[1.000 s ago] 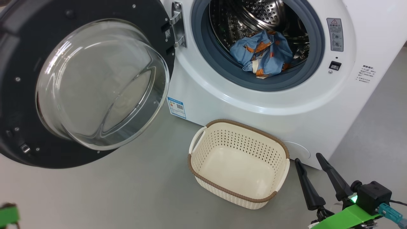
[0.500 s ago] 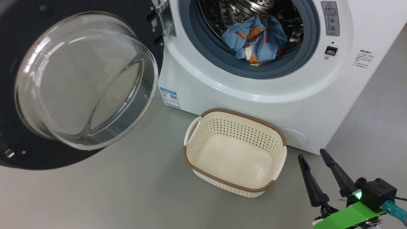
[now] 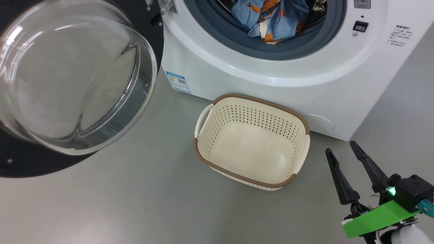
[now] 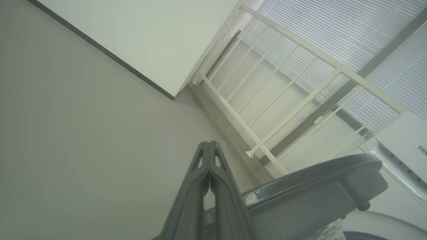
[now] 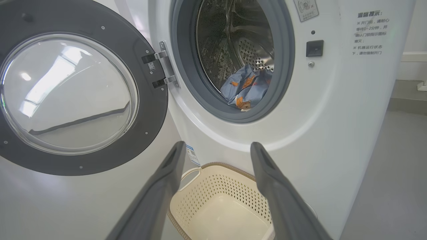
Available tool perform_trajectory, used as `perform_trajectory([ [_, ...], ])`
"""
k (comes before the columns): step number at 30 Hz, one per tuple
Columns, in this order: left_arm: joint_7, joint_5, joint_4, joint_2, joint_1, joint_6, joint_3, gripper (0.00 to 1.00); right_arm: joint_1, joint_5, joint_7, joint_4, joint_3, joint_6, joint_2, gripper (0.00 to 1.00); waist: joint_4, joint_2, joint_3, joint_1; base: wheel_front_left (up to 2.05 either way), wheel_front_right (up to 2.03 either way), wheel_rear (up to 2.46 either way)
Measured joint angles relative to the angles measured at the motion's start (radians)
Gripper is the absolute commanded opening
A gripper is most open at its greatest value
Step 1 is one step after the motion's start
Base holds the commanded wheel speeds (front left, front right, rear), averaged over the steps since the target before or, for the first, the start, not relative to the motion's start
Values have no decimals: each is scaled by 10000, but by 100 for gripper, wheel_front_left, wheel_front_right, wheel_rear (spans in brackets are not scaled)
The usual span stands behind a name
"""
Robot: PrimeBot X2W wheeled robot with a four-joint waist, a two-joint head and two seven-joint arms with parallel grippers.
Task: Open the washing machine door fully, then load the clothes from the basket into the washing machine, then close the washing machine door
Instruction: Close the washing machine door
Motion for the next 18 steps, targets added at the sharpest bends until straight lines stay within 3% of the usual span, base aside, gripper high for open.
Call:
perform_trajectory([
  [8, 1388, -612, 485, 224, -267, 0, -522, 0, -197, -2, 0, -21, 17, 0, -188, 100, -3, 0, 399, 0, 0, 0, 0],
  [18, 2284, -1183, 430, 337, -260, 4, -886, 0, -217, -2, 0, -21, 12, 0, -232, 100, 80, 0, 560, 0, 0, 0, 0],
])
